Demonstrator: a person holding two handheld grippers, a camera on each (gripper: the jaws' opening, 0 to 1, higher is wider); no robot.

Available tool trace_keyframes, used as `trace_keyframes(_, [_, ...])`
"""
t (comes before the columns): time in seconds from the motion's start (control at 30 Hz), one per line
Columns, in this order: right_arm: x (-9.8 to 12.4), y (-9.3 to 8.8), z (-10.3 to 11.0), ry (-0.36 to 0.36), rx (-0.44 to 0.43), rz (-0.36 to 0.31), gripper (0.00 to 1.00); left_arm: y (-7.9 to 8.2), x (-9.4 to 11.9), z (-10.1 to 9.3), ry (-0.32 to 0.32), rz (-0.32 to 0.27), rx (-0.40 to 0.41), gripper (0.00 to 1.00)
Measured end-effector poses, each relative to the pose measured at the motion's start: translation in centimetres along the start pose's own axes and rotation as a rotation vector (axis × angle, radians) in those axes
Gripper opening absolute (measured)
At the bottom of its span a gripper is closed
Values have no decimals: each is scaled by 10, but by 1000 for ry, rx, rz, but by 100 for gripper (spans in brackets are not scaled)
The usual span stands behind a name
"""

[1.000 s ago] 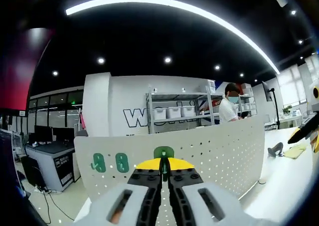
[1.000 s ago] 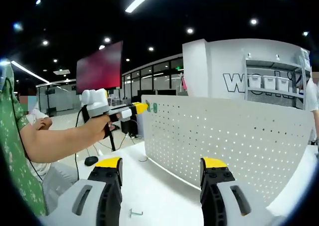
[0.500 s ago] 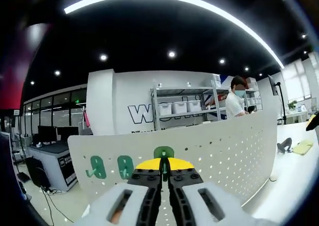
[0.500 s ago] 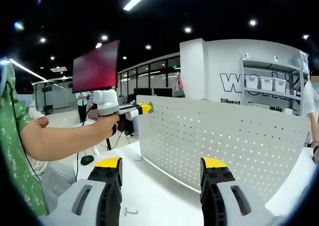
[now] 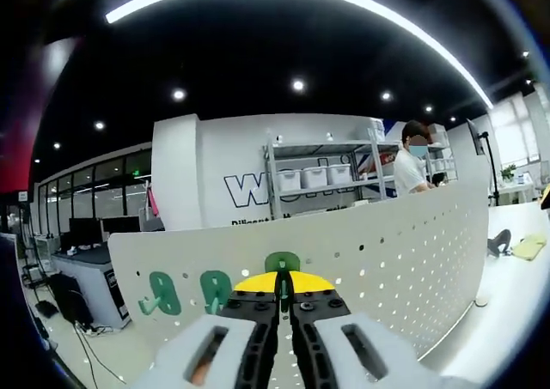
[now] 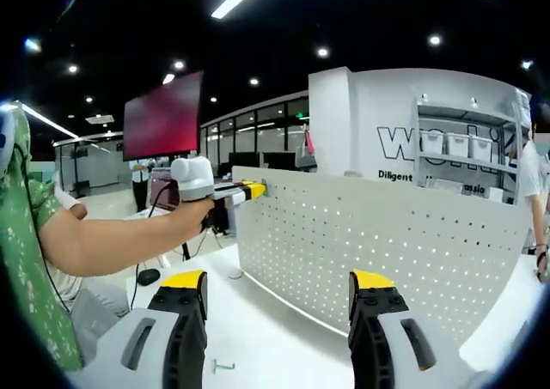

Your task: Insert the hook assembly into the mounting plate slot until the hook locks in place.

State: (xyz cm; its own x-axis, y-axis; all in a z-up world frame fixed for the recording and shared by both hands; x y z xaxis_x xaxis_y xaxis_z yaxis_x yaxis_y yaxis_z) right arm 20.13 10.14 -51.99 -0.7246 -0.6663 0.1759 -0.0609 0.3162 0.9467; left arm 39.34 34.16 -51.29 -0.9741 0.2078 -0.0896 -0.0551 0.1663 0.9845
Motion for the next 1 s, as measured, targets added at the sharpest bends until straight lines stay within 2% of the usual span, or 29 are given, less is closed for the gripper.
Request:
trace_keyframes(0.33, [0, -2, 0, 4, -2, 5, 68, -1, -6, 6, 38, 24, 24, 3])
trace_keyframes(1.0, [1, -2, 1, 17, 0, 3, 67, -3, -7, 4, 46, 32, 25, 3])
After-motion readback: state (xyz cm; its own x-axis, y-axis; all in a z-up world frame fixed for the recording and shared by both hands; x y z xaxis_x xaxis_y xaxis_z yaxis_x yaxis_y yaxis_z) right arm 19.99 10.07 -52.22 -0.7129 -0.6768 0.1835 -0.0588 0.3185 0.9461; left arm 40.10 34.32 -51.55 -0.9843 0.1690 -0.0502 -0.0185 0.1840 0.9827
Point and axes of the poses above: the point that each gripper's makers call its tool centre point, and the gripper's own axes: x roughly backward along the fingers, z roughly to its left, y roughly out of its top, the point moved 2 cm from there along x, roughly backward along the fingers, and after that the axes turned 15 degrees about x, right-handed, at the moved point
